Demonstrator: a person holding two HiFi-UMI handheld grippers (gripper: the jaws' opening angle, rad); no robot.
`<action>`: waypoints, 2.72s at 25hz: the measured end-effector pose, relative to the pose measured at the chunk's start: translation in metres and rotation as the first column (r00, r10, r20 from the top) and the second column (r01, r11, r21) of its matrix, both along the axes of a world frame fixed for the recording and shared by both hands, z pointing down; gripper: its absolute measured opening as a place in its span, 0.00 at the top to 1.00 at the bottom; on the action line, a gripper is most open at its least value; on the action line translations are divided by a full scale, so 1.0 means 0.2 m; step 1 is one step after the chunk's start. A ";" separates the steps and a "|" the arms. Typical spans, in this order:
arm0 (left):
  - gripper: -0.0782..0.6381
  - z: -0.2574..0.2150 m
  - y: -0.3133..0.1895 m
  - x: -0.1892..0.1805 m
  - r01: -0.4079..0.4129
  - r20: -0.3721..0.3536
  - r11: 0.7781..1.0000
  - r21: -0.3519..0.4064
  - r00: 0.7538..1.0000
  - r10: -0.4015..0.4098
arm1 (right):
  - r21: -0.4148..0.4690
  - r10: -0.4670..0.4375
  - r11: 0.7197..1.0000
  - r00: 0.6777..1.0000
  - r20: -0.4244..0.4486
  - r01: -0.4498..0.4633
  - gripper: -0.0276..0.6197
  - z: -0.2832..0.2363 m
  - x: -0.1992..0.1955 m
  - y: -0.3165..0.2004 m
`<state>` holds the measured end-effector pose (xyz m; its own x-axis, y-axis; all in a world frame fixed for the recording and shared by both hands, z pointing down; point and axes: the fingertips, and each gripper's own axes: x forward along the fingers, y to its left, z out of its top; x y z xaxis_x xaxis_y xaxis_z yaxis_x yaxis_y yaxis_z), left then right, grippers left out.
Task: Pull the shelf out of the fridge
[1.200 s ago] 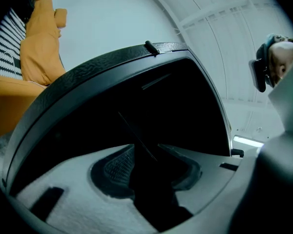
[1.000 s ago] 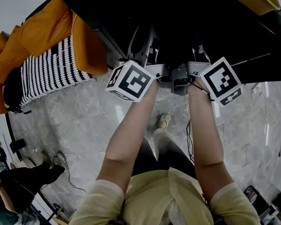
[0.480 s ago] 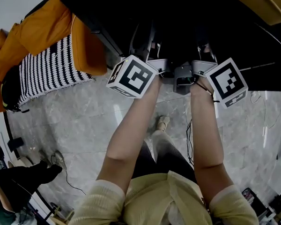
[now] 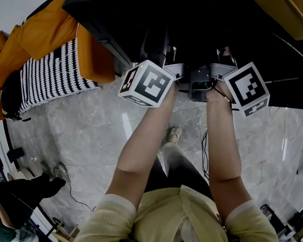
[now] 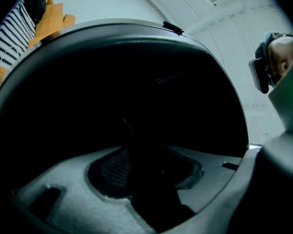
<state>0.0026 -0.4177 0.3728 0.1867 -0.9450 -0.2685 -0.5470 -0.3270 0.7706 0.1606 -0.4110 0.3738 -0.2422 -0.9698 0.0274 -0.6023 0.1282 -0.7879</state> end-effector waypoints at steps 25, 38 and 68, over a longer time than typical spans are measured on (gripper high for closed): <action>0.67 -0.03 -0.08 -0.04 0.021 0.019 1.000 -0.009 1.000 -0.021 | -0.005 0.062 0.998 0.998 -0.026 -0.062 0.76 0.00 0.04 -0.06; 0.67 -0.01 0.05 -0.05 0.024 0.046 0.999 -0.023 0.999 -0.023 | -0.009 0.078 0.997 0.997 -0.030 -0.078 0.76 0.00 0.04 0.07; 0.68 0.05 0.24 -0.10 0.052 0.047 0.994 -0.093 0.998 -0.048 | -0.061 0.030 0.998 0.999 -0.027 -0.032 0.76 0.04 0.01 0.24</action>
